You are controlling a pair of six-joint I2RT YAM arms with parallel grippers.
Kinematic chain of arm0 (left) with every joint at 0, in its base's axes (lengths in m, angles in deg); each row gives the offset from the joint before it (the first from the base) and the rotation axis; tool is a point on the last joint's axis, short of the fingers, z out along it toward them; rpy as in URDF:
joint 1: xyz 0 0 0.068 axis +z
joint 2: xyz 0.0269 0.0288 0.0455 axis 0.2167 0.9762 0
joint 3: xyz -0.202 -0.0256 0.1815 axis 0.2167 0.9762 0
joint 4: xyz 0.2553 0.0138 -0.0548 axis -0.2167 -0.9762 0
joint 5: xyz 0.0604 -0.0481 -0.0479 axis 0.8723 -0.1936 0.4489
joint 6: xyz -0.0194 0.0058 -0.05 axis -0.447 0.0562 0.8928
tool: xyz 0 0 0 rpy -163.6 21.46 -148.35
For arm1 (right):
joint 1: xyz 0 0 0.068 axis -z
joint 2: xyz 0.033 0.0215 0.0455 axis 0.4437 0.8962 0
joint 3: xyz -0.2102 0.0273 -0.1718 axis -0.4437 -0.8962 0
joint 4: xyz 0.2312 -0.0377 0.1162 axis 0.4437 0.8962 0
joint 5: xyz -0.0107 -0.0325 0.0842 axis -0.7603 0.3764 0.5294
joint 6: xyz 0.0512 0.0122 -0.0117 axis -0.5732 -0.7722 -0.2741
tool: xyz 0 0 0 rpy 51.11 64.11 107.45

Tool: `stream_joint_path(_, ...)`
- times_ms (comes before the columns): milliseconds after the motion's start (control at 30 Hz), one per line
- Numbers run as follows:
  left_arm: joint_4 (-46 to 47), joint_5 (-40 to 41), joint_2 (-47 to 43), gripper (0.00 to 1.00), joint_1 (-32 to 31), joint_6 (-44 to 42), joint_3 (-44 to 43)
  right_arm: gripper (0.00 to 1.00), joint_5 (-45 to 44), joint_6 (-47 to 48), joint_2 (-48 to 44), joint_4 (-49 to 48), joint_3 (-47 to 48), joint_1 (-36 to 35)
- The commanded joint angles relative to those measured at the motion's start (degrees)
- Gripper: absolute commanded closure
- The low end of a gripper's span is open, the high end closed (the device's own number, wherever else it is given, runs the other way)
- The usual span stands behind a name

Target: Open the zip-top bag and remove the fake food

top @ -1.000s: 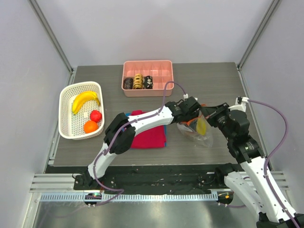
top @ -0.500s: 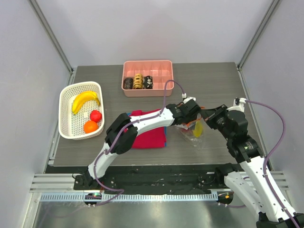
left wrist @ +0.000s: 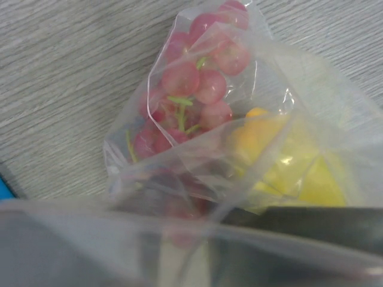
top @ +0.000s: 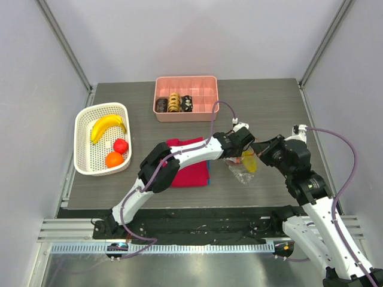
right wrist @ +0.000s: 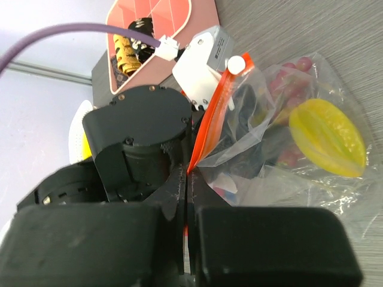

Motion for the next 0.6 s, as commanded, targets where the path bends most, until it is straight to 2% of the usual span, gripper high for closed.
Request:
stream_joint_path(0,-6.5,-3.9,2.9,0.87,0.1,-4.0,-2.5,0.99,0.6,6.0,-0.7,-1.1,3.8,-0.2)
stream_joint_path(133,-7.9,-14.0,-0.5,1.0,2.5,-0.6,-5.8,0.99,1.3,13.1,-1.3,3.8,5.3,-0.1)
stream_joint_path(200,-8.0,-20.7,-2.3,1.0,4.0,1.6,-7.1,0.99,5.5,15.7,-1.2,4.0,6.0,-0.1)
stream_joint_path(333,-8.5,-26.3,-4.3,1.0,5.5,4.7,-10.0,0.99,8.9,19.6,1.5,8.8,8.9,-0.2)
stream_joint_path(433,-5.7,-32.3,-6.0,1.0,6.8,9.4,-8.5,0.99,8.9,22.8,3.4,11.1,11.1,-0.2)
stream_joint_path(567,-3.0,-35.1,-7.9,1.0,7.6,12.8,-7.7,0.99,8.3,27.1,3.8,12.3,13.4,-0.1)
